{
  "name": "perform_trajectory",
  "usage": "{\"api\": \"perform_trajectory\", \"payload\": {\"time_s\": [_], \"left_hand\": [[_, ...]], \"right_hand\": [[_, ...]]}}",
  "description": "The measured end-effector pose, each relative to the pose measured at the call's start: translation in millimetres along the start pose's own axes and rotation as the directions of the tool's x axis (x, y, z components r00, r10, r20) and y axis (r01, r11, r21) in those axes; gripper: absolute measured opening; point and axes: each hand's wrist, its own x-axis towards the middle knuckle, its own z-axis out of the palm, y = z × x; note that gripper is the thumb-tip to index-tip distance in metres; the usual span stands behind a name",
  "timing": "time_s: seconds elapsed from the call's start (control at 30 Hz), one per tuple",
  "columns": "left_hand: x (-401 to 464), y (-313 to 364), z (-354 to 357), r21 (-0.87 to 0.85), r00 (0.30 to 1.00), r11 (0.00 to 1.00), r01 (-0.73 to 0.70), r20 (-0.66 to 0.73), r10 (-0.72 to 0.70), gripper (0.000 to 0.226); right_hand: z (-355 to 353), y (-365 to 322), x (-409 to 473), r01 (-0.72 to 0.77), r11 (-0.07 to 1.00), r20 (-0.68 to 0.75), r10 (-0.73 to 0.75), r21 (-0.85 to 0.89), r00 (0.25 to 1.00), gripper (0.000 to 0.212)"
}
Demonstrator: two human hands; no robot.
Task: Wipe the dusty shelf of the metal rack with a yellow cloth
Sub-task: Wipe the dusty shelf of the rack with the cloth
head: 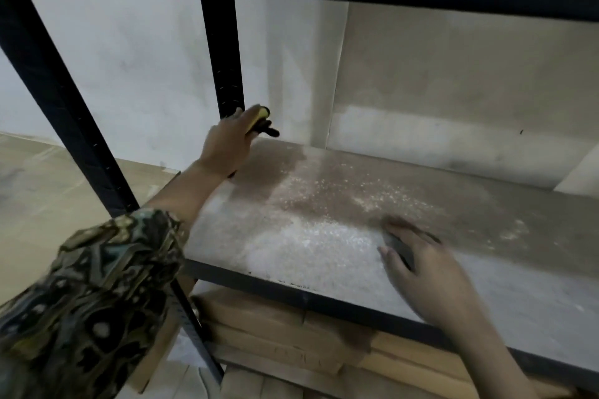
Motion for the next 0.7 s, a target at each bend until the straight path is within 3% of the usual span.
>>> {"api": "perform_trajectory", "payload": {"time_s": [0.1, 0.3, 0.43, 0.53, 0.63, 0.7], "left_hand": [[1, -2, 30, 0.158, 0.977, 0.985, -0.072, 0.211, 0.038, 0.05], [-2, 16, 31, 0.227, 0.97, 0.967, -0.118, 0.235, 0.063, 0.048], [-43, 63, 31, -0.032, 0.927, 0.981, -0.192, 0.322, 0.192, 0.048], [-33, 55, 29, -0.188, 0.957, 0.964, -0.186, 0.188, 0.221, 0.041], [7, 26, 27, -0.013, 0.993, 0.996, -0.089, 0.073, 0.09, 0.043], [24, 17, 33, 0.016, 0.994, 1.0, 0.002, 0.107, -0.003, 0.04]], "right_hand": [[1, 1, 2, -0.009, 1.0, 0.003, 0.009, -0.004, 1.0, 0.046], [2, 3, 4, -0.018, 1.0, 0.007, 0.018, -0.022, 1.0, 0.045], [2, 4, 4, -0.019, 1.0, 0.013, 0.019, -0.022, 1.0, 0.046], [1, 4, 4, -0.018, 1.0, 0.018, 0.018, -0.017, 1.0, 0.047], [0, 3, 4, -0.021, 0.999, 0.02, 0.022, -0.033, 1.0, 0.046], [0, 2, 4, -0.014, 0.999, 0.015, 0.015, -0.038, 1.0, 0.045]]}}
